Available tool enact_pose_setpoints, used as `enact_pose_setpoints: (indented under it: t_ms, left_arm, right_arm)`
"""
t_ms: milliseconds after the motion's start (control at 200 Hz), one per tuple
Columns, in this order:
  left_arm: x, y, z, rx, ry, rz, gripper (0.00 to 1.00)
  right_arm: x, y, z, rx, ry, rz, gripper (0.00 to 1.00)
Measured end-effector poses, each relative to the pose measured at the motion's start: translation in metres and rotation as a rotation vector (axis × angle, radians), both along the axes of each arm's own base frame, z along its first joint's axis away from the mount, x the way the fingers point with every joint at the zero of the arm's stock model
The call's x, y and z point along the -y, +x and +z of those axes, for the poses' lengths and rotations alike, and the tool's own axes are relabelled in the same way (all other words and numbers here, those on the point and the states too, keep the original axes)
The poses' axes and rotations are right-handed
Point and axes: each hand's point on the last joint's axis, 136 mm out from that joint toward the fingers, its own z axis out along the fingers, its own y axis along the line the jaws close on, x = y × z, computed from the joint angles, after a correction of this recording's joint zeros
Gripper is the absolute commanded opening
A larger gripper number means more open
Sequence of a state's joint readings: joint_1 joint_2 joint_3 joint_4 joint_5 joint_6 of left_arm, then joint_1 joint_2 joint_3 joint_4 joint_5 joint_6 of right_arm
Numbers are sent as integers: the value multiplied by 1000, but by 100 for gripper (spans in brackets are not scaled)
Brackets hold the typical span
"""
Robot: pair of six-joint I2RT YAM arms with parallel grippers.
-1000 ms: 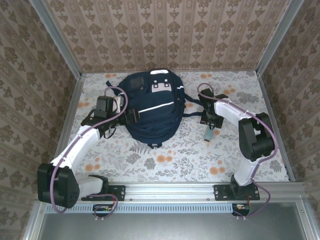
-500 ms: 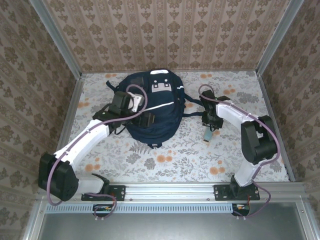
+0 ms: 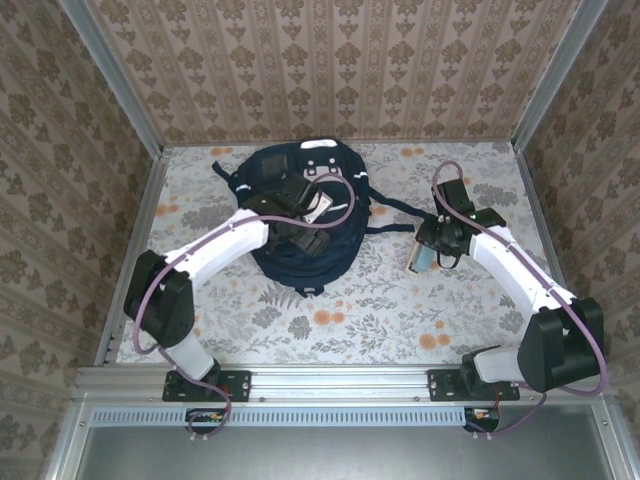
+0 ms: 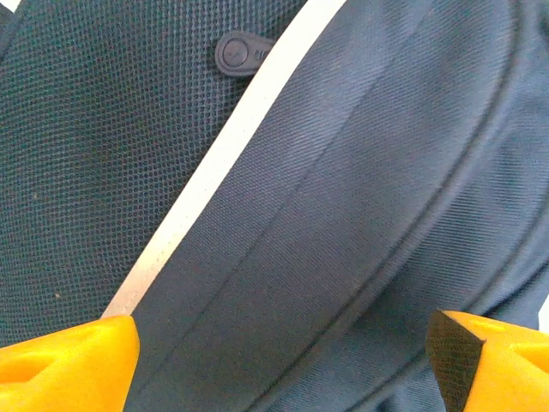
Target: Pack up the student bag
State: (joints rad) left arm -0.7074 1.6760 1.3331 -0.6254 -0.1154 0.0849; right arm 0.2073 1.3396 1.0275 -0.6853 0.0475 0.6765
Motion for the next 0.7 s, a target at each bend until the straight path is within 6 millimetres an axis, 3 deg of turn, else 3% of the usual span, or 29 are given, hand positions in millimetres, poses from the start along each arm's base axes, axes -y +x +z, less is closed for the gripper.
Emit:
enact_pose_setpoints:
  t_ms: [285,545,700]
  left_arm:
    - [-10,15,-5,1,151,-3,83]
    - [-17,17,9,9,208,-49,82]
    - [-20,21,18,18,215,-61,74]
  right_arm:
    - [-4,-9,-10,-30,22,13,34]
    - [-6,-8,-8,-21,36,10,34]
    - [-9,-9,-8,-22,41,15,34]
